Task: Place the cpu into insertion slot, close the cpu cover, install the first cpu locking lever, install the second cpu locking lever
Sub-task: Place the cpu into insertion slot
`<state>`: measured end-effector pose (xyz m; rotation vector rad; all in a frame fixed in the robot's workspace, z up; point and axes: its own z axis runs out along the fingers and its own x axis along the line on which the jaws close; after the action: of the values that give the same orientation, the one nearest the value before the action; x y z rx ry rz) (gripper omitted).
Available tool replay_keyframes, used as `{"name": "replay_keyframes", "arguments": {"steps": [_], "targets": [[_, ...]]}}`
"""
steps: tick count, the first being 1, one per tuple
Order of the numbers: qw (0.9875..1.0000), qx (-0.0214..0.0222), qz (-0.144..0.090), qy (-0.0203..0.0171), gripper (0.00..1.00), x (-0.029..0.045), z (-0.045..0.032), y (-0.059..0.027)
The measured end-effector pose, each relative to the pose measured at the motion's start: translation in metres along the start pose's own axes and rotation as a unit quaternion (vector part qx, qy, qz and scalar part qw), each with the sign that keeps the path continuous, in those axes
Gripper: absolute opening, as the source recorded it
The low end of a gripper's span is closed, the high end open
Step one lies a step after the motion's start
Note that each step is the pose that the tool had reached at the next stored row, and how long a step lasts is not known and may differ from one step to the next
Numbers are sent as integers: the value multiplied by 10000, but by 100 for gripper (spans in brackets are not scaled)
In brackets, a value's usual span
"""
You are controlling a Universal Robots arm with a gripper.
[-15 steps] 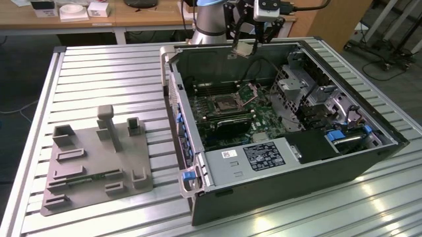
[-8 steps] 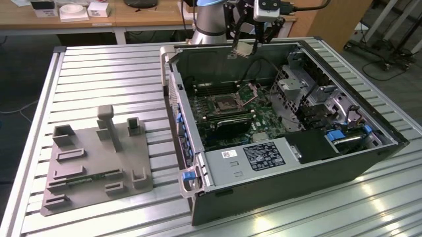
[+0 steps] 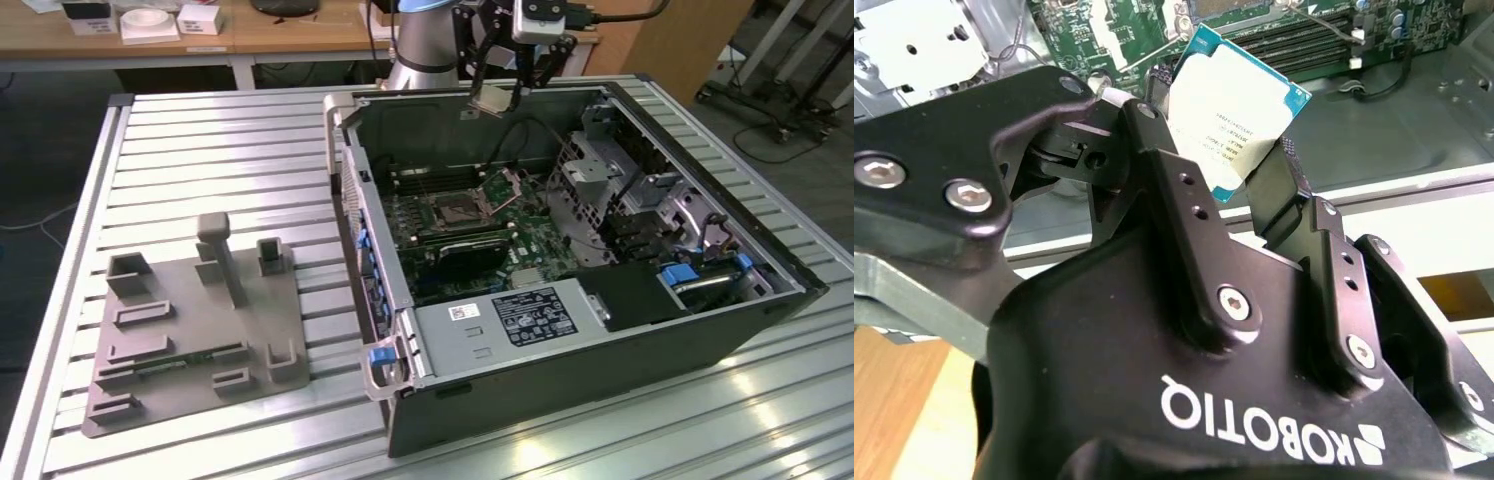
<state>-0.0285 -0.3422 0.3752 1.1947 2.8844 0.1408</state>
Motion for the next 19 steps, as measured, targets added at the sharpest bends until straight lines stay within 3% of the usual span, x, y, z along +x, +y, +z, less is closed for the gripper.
{"name": "replay_keyframes", "arguments": {"steps": [19], "targets": [[9999, -2, 148, -14, 54, 0, 0, 0]]}}
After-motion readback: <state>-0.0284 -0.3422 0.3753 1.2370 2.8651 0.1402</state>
